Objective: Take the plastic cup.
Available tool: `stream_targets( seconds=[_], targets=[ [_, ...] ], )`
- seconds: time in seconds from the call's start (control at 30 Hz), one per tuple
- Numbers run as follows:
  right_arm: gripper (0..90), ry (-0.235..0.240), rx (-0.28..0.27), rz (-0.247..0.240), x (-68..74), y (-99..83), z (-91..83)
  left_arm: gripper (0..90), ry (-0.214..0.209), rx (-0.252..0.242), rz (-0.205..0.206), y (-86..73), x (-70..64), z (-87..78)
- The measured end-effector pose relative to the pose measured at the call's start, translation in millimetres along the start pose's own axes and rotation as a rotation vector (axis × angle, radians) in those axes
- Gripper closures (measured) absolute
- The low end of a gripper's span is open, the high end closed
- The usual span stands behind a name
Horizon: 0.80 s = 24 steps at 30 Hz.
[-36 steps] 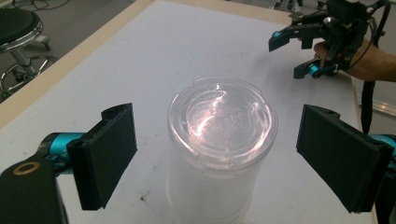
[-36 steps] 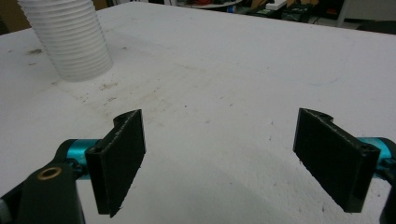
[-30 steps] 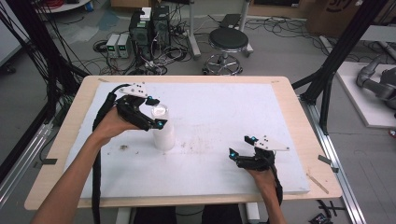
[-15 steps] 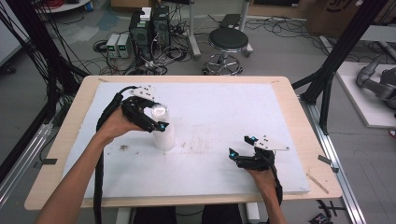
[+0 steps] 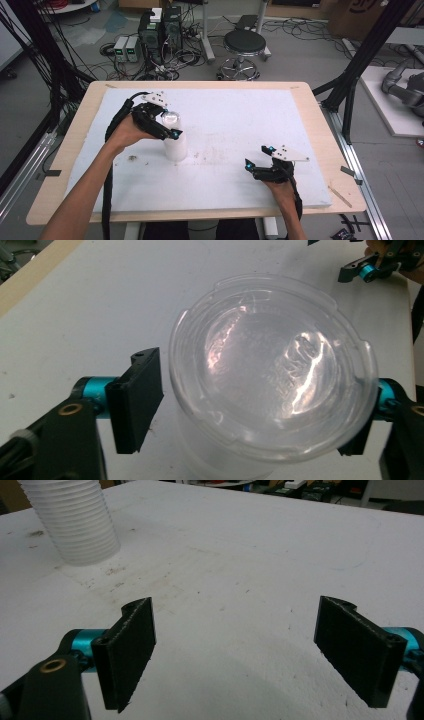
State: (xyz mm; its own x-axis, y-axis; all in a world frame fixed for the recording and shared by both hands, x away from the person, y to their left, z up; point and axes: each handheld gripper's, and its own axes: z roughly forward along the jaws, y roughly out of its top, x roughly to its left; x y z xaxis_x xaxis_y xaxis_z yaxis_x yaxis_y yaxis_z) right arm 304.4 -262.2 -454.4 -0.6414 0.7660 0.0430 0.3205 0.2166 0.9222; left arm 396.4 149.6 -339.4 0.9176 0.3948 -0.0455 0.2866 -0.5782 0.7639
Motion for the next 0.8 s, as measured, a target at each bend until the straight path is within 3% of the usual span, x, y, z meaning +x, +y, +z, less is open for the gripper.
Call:
stream_targets(
  seconds=[0.33, 0.8],
  targets=[
    [16.9, -0.004, 0.003, 0.0, -0.4, 0.2, 0.5, 33.4, -0.008, 0.006, -0.002, 0.7, -1.0, 1.1],
    [16.9, -0.002, 0.011, 0.005, -0.6, 0.3, 1.3, 34.0, 0.0, -0.012, -0.003, 6.2, -3.0, -6.3]
  ],
)
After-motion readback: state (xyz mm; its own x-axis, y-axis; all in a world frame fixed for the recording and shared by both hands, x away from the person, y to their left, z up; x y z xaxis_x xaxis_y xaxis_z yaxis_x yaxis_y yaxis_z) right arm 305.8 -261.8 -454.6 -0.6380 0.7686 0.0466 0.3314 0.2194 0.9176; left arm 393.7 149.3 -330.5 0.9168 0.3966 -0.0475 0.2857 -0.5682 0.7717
